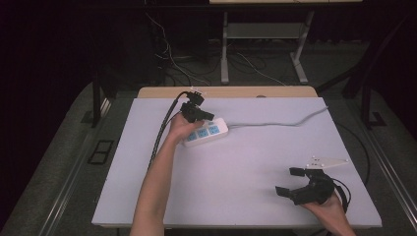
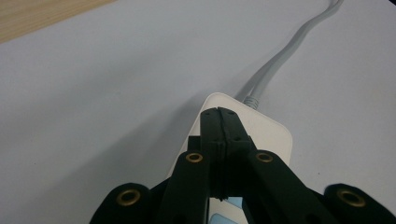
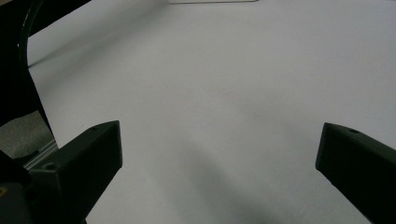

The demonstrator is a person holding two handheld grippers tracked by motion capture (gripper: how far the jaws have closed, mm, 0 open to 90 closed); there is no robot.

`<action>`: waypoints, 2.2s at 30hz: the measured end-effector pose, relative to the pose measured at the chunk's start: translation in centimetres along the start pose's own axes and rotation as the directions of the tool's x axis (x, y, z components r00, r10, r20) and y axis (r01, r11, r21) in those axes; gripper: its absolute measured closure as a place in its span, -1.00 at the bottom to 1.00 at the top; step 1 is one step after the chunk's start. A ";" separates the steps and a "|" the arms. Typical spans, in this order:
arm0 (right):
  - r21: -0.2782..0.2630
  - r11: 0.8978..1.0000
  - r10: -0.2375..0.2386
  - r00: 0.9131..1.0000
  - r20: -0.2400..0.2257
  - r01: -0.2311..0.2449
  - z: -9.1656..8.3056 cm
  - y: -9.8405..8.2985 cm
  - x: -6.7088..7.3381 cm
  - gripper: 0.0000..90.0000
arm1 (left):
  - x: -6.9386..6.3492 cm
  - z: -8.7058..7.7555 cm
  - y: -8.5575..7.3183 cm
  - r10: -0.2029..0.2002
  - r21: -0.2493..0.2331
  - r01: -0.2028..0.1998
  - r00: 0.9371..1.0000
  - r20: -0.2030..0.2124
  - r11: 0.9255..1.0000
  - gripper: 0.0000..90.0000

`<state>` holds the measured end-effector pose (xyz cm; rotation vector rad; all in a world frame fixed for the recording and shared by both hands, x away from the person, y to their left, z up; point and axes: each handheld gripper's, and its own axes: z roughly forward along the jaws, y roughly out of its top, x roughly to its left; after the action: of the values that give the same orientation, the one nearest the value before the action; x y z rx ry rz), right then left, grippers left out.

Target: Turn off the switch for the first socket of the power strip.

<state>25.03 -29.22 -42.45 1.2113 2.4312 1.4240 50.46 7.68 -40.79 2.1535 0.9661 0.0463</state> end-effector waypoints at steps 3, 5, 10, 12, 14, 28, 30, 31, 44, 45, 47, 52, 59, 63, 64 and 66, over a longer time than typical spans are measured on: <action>0.003 1.000 -0.001 1.000 0.001 0.001 0.0 0.0 0.0 -0.99 | 0.0 0.3 0.0 0.001 0.006 -0.001 1.000 -0.001 1.000 0.98; 0.004 1.000 -0.002 1.000 0.000 0.002 0.0 0.0 0.0 -0.99 | 0.1 0.4 -0.1 0.000 0.014 0.000 1.000 -0.002 1.000 0.98; -0.001 1.000 -0.002 1.000 -0.002 0.002 0.0 0.0 0.0 -0.99 | 0.1 0.6 -0.3 0.001 0.032 0.000 1.000 -0.019 0.999 0.98; -0.001 1.000 -0.001 1.000 -0.002 0.001 0.0 0.0 0.0 -0.99 | 0.2 0.7 -0.4 0.001 0.034 -0.001 1.000 -0.021 0.999 0.98; 0.000 1.000 -0.002 1.000 -0.002 0.002 0.0 0.0 0.0 -0.99 | 0.3 0.7 -0.6 -0.004 0.032 0.005 1.000 -0.021 0.999 0.98; -0.024 1.000 -0.005 1.000 0.016 0.006 -0.3 0.1 0.0 -0.99 | -0.1 0.6 -0.6 0.035 0.051 -0.033 0.998 -0.046 0.998 0.98; -0.024 1.000 -0.006 1.000 0.017 0.006 -0.3 0.1 0.0 -0.99 | 0.0 0.6 -0.6 0.033 0.054 -0.031 0.999 -0.041 0.998 0.99; -0.024 1.000 -0.006 1.000 0.017 0.007 -0.3 0.1 0.0 -0.99 | 0.1 0.6 -0.6 0.021 0.052 -0.020 0.999 -0.036 0.998 0.99; -0.053 0.999 0.003 0.999 0.035 -0.001 -0.9 0.1 -0.2 -0.99 | 0.7 0.7 -0.4 -0.028 0.072 0.028 1.000 -0.004 0.997 0.99; -0.054 0.999 0.003 0.999 0.036 -0.001 -1.0 0.1 -0.3 -0.99 | 0.6 0.7 -0.4 -0.025 0.074 0.026 1.000 -0.006 0.997 0.99; -0.056 0.998 0.006 0.999 0.039 -0.004 -1.0 0.1 -0.3 -0.99 | 0.5 0.7 -0.3 -0.026 0.075 0.026 1.000 -0.012 0.997 0.99; -0.061 0.998 0.004 0.999 0.041 -0.002 -1.1 0.1 -0.3 -0.99 | 0.2 0.7 -0.3 -0.019 0.082 0.021 0.999 -0.029 0.996 0.99; -0.067 0.998 0.007 0.999 0.043 -0.004 -1.2 0.1 -0.4 -0.99 | -0.3 0.3 -0.2 0.014 0.041 -0.012 0.999 -0.051 0.999 0.99; -0.069 0.998 0.009 0.999 0.043 -0.006 -1.3 0.1 -0.4 -0.99 | -0.8 -0.4 -0.1 0.052 0.033 -0.050 0.996 -0.068 0.998 0.99; -0.071 0.997 0.008 0.999 0.044 -0.005 -1.3 0.1 -0.4 -0.99 | -0.9 -0.6 -0.1 0.053 0.024 -0.051 0.996 -0.070 0.998 0.99; -0.074 0.997 0.009 0.999 0.045 -0.006 -1.3 0.1 -0.4 -0.99 | -0.9 -1.2 0.0 0.062 0.008 -0.062 0.995 -0.075 0.998 0.99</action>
<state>24.83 -30.42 -41.74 1.2241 2.3253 1.4583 49.40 7.85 -39.66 2.2005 0.9427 0.1562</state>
